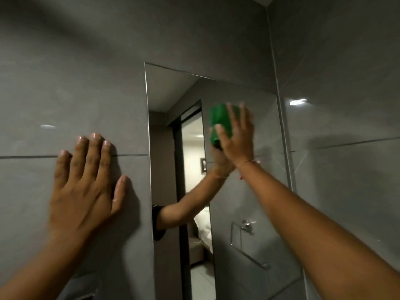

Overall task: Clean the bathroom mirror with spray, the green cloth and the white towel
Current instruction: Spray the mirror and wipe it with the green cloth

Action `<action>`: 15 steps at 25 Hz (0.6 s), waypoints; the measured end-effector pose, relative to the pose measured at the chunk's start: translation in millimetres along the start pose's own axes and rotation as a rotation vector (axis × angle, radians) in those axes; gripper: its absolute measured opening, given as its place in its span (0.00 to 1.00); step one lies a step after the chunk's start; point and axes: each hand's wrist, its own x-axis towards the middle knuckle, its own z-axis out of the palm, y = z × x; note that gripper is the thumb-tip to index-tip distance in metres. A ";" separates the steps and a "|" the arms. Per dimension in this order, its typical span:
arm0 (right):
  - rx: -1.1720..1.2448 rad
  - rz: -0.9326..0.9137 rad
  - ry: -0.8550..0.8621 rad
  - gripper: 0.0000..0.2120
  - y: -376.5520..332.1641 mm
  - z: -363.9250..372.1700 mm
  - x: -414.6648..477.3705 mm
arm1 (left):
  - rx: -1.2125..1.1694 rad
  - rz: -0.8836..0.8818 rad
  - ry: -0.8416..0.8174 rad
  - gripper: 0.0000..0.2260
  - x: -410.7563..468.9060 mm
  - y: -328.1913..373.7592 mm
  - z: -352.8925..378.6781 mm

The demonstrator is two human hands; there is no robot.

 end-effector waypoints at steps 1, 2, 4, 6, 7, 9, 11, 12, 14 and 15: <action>0.025 0.220 0.025 0.38 29.1 -7.5 2.6 | 0.001 -0.003 0.013 0.35 -0.7 0.6 -0.5; 0.059 0.346 0.026 0.39 49.3 -12.3 -8.0 | 0.004 -0.006 0.016 0.35 -1.0 1.0 -0.5; 0.071 0.377 -0.005 0.38 54.7 -12.8 -53.8 | 0.001 -0.001 -0.009 0.35 -2.4 2.3 -0.1; 0.070 0.214 -0.042 0.35 17.9 -5.2 -103.3 | -0.005 0.007 -0.054 0.34 -1.9 -1.2 -3.5; 0.087 0.109 -0.079 0.35 -9.0 -2.9 -124.0 | -0.015 0.016 -0.077 0.34 -1.7 -2.6 -6.6; 0.123 -0.082 -0.157 0.37 -64.9 2.6 -149.8 | -0.087 -0.014 -0.112 0.33 -0.2 3.6 -16.2; 0.157 -0.147 -0.201 0.39 -116.0 9.9 -163.5 | -0.209 -0.096 -0.166 0.32 -0.4 23.5 -23.9; 0.172 -0.129 -0.214 0.39 -134.8 12.0 -168.3 | -0.271 -0.131 -0.190 0.32 -1.9 36.2 -25.2; 0.215 -0.079 -0.245 0.40 -155.2 10.4 -175.7 | -0.358 -0.197 -0.207 0.31 -3.3 55.4 -29.6; 0.274 -0.082 -0.280 0.42 -155.7 7.0 -177.0 | -0.388 -0.235 -0.205 0.28 -2.5 58.9 -32.2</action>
